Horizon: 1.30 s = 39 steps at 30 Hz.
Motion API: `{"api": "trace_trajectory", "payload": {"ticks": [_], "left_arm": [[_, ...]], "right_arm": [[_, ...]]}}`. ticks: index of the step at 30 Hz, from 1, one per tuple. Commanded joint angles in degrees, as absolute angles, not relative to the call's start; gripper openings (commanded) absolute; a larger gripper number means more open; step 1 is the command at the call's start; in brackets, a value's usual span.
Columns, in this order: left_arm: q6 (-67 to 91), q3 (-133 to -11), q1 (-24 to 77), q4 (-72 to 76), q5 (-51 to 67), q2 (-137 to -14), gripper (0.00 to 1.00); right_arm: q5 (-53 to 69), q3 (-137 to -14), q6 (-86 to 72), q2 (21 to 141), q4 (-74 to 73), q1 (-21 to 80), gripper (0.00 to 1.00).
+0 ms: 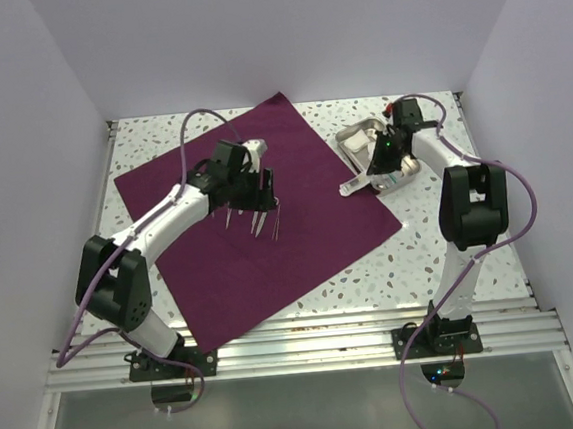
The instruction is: Prepare the surgical pack
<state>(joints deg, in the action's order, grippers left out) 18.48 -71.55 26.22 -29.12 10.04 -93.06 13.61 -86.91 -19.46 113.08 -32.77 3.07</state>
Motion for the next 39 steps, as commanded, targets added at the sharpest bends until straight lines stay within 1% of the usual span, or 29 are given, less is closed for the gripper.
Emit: {"api": "trace_trajectory", "payload": {"ticks": [1, 7, 13, 22, 23, 24, 25, 26, 27, 29, 30, 34, 39], "left_arm": [[21.7, -71.7, 29.5, -27.4, 8.7, -92.1, 0.67], [23.4, -73.2, 33.2, -28.3, 4.9, -92.5, 0.68], [24.6, -74.4, 36.1, -30.4, 0.4, -94.0, 0.69], [28.0, -79.2, 38.4, -36.5, -3.7, -100.3, 0.68], [28.6, -79.6, 38.4, -36.8, -4.4, -100.7, 0.68], [28.8, -80.2, 38.4, -37.3, -4.8, -101.2, 0.68], [29.1, -81.1, 38.4, -38.0, -5.9, -102.2, 0.68], [29.4, -81.6, 38.5, -38.4, -6.4, -102.7, 0.67], [29.4, -81.7, 38.5, -38.6, -6.9, -103.2, 0.68], [29.7, -81.9, 38.6, -38.4, -8.2, -103.7, 0.68], [29.8, -81.9, 38.7, -38.3, -8.5, -104.0, 0.67], [29.7, -81.4, 39.1, -37.8, -9.9, -105.4, 0.63], [28.0, -81.2, 39.6, -36.0, -11.5, -107.9, 0.51]], "right_arm": [[15.3, -86.0, -19.6, 110.0, -30.6, 2.5, 0.00], [15.4, -87.2, -23.0, 107.5, -28.1, 1.5, 0.00], [8.4, -84.9, -31.0, 103.8, -20.5, 0.2, 0.00], [1.9, -86.3, -35.0, 107.8, -16.9, -2.4, 0.00], [2.6, -87.3, -34.5, 109.1, -18.0, -2.5, 0.18], [3.4, -90.8, -34.1, 111.7, -19.9, -2.4, 0.31], [4.2, -92.7, -33.2, 113.1, -25.3, -2.4, 0.46], [4.2, -93.9, -33.0, 113.8, -27.0, -2.4, 0.59], [4.3, -93.3, -33.0, 113.1, -27.7, -2.4, 0.64], [2.6, -91.0, -32.6, 110.9, -27.5, -2.4, 0.72], [2.0, -89.0, -32.5, 108.3, -27.7, -2.4, 0.72], [2.0, -86.6, -31.2, 101.8, -32.6, -1.8, 0.73], [4.7, -79.7, -31.6, 91.6, -34.1, -0.4, 0.72]]}}
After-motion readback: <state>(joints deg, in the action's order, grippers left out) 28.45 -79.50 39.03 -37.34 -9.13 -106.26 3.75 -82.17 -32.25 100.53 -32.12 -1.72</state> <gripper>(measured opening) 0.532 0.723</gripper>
